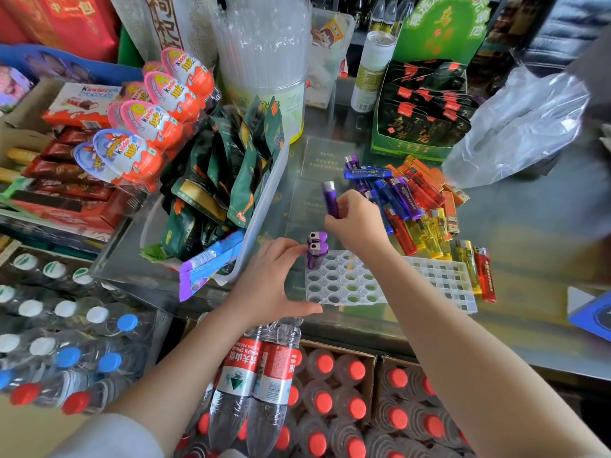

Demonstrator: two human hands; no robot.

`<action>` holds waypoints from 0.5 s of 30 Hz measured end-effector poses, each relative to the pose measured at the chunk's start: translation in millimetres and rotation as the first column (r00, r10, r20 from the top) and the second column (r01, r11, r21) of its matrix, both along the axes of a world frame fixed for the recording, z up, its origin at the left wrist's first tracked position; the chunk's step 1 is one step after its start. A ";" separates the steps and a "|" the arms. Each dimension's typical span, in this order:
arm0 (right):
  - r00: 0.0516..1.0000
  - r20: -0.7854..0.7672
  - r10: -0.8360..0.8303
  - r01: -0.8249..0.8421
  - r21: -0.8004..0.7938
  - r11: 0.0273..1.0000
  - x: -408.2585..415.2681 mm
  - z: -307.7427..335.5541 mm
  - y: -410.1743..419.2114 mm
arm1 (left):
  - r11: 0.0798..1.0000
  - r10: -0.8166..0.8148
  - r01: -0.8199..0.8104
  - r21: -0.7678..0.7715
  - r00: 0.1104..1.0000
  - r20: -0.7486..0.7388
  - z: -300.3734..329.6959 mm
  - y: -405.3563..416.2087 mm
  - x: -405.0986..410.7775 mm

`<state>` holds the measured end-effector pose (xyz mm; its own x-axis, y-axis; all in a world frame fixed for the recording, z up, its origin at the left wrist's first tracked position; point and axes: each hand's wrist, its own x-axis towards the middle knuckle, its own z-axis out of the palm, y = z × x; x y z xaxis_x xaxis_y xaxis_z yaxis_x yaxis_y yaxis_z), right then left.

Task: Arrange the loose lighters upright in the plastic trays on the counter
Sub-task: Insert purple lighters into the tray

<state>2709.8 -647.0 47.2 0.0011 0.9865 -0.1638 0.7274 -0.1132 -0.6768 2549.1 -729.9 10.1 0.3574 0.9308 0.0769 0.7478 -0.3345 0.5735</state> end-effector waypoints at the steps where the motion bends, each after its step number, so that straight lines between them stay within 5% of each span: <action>1: 0.996 -0.080 -0.038 0.039 0.010 0.999 5.1 2.1 -9.2 | 1.000 -0.001 0.001 0.005 1.000 -0.002 0.0 0.0 0.2; 5: 0.863 -0.464 -0.198 0.179 -0.086 0.980 19.7 7.0 -58.3 | 1.000 0.007 -0.006 0.029 1.000 -0.012 -0.5 -0.2 -0.2; 8: 0.793 -0.585 -0.171 0.125 -0.118 0.985 18.8 5.6 -88.7 | 1.000 0.014 -0.013 0.023 1.000 -0.022 -1.2 -0.2 0.2; 15: 0.872 -0.473 -0.124 0.118 -0.043 0.992 5.8 -0.1 -104.2 | 1.000 0.002 -0.002 -0.004 0.999 -0.050 1.5 -2.0 0.2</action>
<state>2715.6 -751.3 47.1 0.0391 0.9815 -0.1875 0.3001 -0.1906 -0.9347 2549.3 -731.9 11.6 0.3591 0.9317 0.0556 0.7762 -0.3312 0.5365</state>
